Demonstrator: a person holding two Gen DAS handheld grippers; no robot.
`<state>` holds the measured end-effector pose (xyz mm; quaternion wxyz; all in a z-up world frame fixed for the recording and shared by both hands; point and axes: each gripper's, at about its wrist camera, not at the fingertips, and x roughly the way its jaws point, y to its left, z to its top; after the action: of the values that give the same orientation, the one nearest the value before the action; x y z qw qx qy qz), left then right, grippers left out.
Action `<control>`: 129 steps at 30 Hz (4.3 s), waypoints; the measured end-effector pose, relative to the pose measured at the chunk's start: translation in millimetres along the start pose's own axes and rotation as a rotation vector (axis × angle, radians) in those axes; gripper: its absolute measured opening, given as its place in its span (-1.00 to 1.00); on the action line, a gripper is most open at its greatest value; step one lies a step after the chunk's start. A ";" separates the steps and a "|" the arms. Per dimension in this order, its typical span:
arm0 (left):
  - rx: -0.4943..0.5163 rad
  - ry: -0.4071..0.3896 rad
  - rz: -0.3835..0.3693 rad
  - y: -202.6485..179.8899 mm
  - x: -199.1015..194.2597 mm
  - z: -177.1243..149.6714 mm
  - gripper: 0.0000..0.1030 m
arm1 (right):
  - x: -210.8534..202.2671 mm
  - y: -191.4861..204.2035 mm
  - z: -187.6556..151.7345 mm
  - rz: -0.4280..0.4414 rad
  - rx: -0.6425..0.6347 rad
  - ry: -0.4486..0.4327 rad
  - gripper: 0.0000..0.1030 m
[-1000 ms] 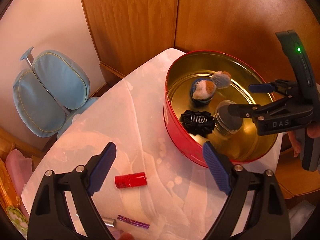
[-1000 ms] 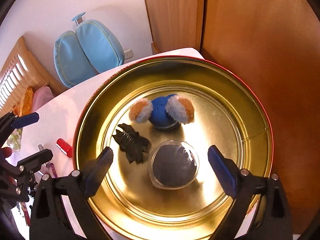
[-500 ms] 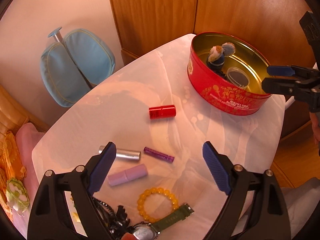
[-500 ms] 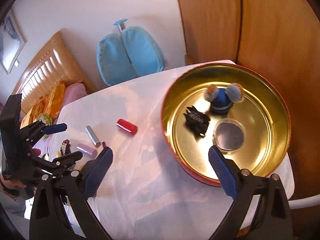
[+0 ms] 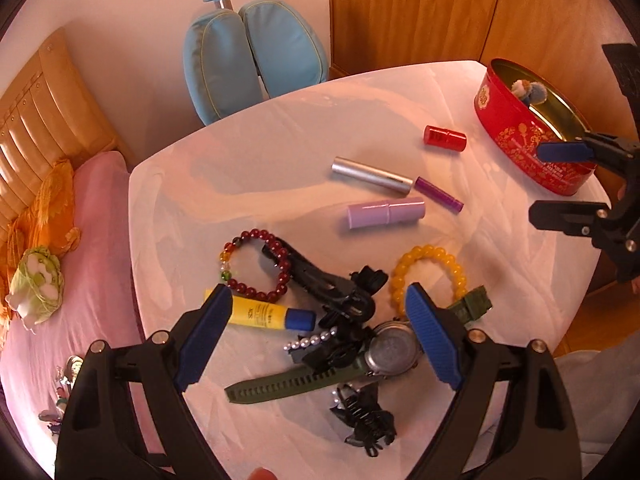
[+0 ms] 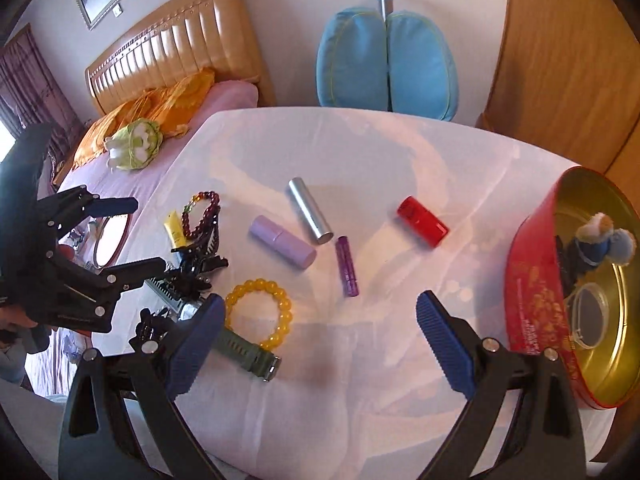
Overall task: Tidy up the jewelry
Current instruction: 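Withdraw the right gripper from the tin back over the table, then lower the right gripper toward the green-strap watch and black clip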
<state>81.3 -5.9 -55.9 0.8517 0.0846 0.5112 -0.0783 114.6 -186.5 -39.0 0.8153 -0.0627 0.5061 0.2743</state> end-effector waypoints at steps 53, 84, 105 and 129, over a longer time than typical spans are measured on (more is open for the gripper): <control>0.104 -0.005 -0.049 22.7 3.4 -9.8 0.67 | 21.3 46.1 -15.9 -0.107 -0.030 0.083 0.88; 0.107 0.012 -0.186 18.1 5.7 -11.5 0.67 | 23.7 43.9 -12.8 0.078 -0.037 0.134 0.88; 0.095 0.045 -0.223 36.8 32.9 -26.2 0.67 | 60.1 52.2 -35.7 -0.009 -0.002 0.237 0.88; 0.060 0.074 -0.198 58.7 37.2 -45.7 0.67 | 95.8 111.9 -34.2 0.039 -0.248 0.231 0.40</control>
<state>72.3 59.8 -106.2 0.8174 0.0617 0.5456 -0.1742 62.7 -68.5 -118.1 0.7321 -0.1841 0.5600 0.3413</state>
